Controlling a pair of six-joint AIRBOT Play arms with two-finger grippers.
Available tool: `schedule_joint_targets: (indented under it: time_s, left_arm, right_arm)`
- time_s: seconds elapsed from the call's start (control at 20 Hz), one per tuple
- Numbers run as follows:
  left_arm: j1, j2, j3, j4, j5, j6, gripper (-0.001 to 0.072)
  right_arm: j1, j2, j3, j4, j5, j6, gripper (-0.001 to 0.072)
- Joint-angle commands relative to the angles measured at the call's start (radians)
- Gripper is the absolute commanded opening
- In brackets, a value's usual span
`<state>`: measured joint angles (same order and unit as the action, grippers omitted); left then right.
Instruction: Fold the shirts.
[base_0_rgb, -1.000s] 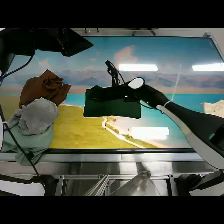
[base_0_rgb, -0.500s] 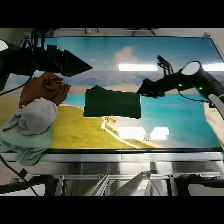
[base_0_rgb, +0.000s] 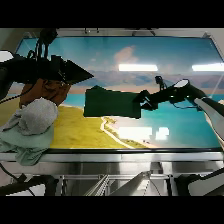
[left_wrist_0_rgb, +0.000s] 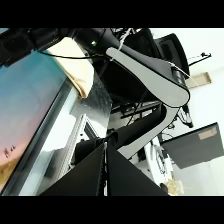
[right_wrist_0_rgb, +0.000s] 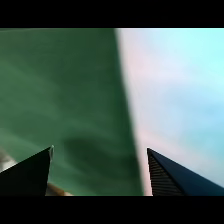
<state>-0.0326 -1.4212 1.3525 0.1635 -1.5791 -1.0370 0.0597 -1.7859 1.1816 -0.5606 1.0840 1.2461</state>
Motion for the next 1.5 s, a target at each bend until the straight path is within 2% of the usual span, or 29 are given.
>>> schedule_joint_targets:
  time_s: [0.0, 0.05, 0.1, 0.3, 0.4, 0.55, 0.65, 0.75, 0.9, 1.1, 1.25, 1.45]
  left_arm:
    - [0.001, 0.001, -0.003, 0.0, 0.004, 0.018, 0.0016]
    - [0.001, 0.001, -0.003, 0.0, 0.003, 0.018, 0.0016]
    - [0.001, 0.001, -0.003, 0.0, 0.003, 0.018, 0.0016]
    - [0.001, 0.001, -0.003, 0.0, -0.02, 0.018, 0.0016]
    - [0.001, 0.001, -0.003, 0.0, -0.018, 0.018, 0.0016]
    - [0.001, 0.001, -0.003, 0.001, -0.019, 0.019, 0.0016]
    - [0.001, 0.001, -0.003, 0.001, -0.019, 0.02, 0.0016]
    - [0.0, 0.001, -0.003, 0.001, -0.031, 0.021, 0.0016]
    - [0.0, 0.001, -0.003, 0.002, -0.051, 0.035, 0.0016]
    - [0.0, 0.001, -0.003, 0.002, -0.051, 0.046, 0.0016]
    - [0.0, 0.001, -0.003, 0.002, -0.04, 0.05, 0.0016]
    - [0.0, 0.001, -0.003, 0.003, -0.041, 0.053, 0.0016]
  right_arm:
    - [0.083, -0.068, 0.001, 0.2, -0.026, -0.104, 0.056]
    - [0.093, -0.071, 0.006, 0.246, -0.019, -0.137, 0.0253]
    - [0.095, -0.068, 0.013, 0.291, 0.0, -0.179, 0.0019]
    - [0.033, 0.052, 0.029, 0.345, 0.038, -0.198, 0.0019]
    - [-0.062, 0.164, 0.033, 0.344, 0.031, -0.15, 0.0019]
    - [-0.279, 0.336, 0.076, 0.306, 0.032, -0.024, 0.0018]
    - [-0.435, 0.417, 0.142, 0.219, 0.038, 0.09, 0.0019]
    - [-0.605, 0.455, 0.235, 0.124, 0.077, 0.193, 0.0019]
    - [-0.846, 0.454, 0.375, 0.035, 0.14, 0.278, 0.0019]
    - [-1.082, 0.364, 0.483, 0.029, 0.289, 0.282, 0.0019]
    - [-1.157, 0.288, 0.497, 0.024, 0.391, 0.234, 0.0019]
    - [-1.199, 0.249, 0.497, -0.067, 0.496, 0.156, 0.0019]
